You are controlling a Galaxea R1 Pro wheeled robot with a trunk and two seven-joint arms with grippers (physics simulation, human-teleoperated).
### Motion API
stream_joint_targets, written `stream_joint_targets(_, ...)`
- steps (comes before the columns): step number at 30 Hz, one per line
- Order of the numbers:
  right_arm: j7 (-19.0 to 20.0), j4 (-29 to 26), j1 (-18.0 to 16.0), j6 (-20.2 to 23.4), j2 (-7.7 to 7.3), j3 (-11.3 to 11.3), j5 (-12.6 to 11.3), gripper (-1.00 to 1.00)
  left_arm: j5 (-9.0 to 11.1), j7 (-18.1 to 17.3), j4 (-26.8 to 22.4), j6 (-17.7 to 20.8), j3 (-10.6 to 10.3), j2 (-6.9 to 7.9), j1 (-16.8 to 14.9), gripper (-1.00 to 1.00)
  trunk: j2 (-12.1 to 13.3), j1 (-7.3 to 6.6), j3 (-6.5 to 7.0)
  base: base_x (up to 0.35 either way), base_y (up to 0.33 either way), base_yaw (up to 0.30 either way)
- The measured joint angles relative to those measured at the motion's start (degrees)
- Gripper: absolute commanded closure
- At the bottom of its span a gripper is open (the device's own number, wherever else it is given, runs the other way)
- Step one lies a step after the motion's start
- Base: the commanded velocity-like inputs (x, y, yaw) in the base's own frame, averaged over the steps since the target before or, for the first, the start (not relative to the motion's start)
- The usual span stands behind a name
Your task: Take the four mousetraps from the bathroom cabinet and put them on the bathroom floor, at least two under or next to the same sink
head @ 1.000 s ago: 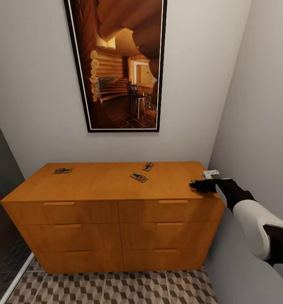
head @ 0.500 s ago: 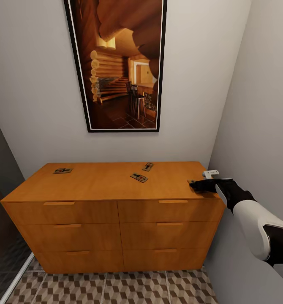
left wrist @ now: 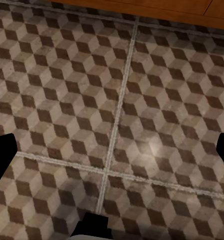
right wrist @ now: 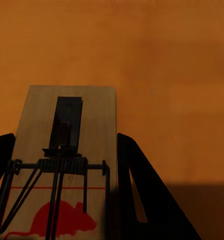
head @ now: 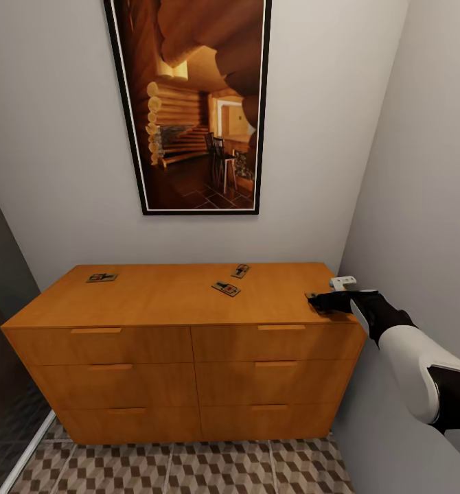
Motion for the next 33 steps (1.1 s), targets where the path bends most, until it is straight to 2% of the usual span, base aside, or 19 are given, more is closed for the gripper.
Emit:
stream_joint_targets(13, -0.2, -0.2, 0.2, 0.0, 0.24, 0.1, 0.5, 1.00, 0.0, 0.0, 0.0, 0.0, 0.0, 0.00, 0.0, -1.00, 0.0, 0.00, 0.14, 0.000, 0.000, 0.000)
stream_joint_targets(23, -0.1, -5.6, 0.2, 1.5, 0.26, 0.4, 0.6, 1.00, 0.0, 0.0, 0.0, 0.0, 0.0, 0.00, 0.0, -1.00, 0.0, 0.00, 0.13, 0.000, 0.000, 0.000)
stream_joint_targets(33, 0.0, -11.5, 0.2, 6.5, 0.34, 0.4, 0.6, 1.00, 0.0, 0.0, 0.0, 0.0, 0.0, 0.00, 0.0, -1.00, 0.0, 0.00, 0.14, -0.001, 0.000, 0.000)
